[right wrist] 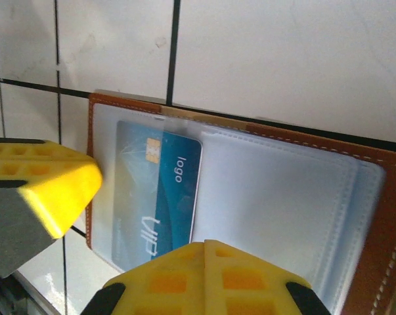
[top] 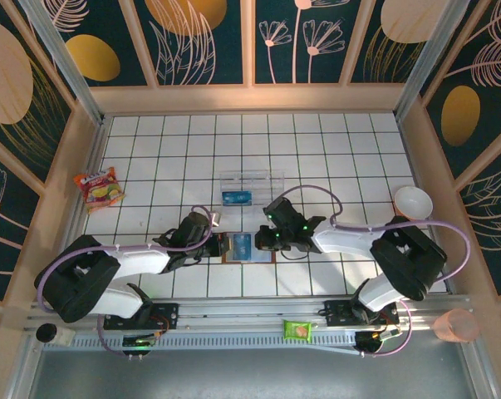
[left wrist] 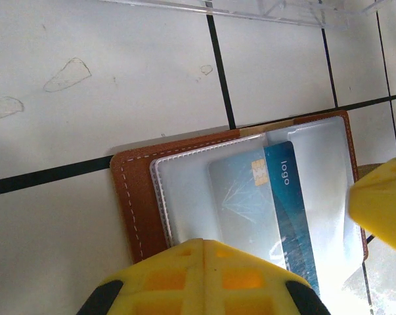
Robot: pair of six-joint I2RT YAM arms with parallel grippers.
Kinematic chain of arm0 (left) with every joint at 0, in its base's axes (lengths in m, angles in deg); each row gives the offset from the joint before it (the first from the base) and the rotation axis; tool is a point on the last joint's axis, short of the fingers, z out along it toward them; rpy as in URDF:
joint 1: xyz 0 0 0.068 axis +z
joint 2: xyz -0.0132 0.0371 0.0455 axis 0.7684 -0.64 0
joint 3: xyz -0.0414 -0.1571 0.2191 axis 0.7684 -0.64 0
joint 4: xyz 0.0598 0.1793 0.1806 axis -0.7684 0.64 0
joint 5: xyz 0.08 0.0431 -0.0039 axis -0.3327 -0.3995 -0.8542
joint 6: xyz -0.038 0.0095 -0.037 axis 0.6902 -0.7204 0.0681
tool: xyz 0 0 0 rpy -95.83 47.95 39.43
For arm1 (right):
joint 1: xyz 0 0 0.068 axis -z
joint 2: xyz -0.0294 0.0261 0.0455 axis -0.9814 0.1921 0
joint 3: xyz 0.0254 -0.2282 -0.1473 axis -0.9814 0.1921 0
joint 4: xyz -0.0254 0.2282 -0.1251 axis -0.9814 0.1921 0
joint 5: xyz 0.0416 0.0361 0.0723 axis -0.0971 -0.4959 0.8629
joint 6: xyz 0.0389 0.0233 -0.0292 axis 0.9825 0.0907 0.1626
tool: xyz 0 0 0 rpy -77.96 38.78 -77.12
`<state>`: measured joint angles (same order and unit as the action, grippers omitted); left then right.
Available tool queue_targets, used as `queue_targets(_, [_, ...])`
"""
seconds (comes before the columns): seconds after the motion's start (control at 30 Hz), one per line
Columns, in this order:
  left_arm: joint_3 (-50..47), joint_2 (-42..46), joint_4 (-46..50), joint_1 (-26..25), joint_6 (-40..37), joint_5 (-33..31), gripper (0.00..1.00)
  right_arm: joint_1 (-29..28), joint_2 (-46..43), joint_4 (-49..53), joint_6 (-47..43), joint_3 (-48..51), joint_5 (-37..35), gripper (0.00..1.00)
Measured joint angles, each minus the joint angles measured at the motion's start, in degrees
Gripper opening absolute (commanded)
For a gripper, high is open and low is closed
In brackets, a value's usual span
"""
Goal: Take the credit cards out of the card holder
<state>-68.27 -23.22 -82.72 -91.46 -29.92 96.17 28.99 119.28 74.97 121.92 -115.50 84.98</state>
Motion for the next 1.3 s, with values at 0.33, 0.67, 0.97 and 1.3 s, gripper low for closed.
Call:
queue_targets(0.33, [0.3, 7.2, 5.3, 0.0, -0.3, -0.9, 0.05, -2.3, -0.4, 2.2, -0.2, -1.1, -1.6, 0.11])
queue_targets(0.67, [4.1, 1.3, 3.7, -2.3, -0.4, 0.0, 0.0, -2.3, 0.1, 2.1, -0.5, -1.5, -1.7, 0.17])
queue_targets(0.97, [4.3, -2.4, 2.8, -2.6, -0.5, -0.2, 0.0, -2.4, 0.3, 0.8, -0.4, -1.5, -1.2, 0.18])
queue_targets(1.3, [3.4, -3.4, 0.7, -2.6, -0.4, -0.4, 0.0, -2.4, 3.6, -1.6, -0.4, -1.5, 1.6, 0.18])
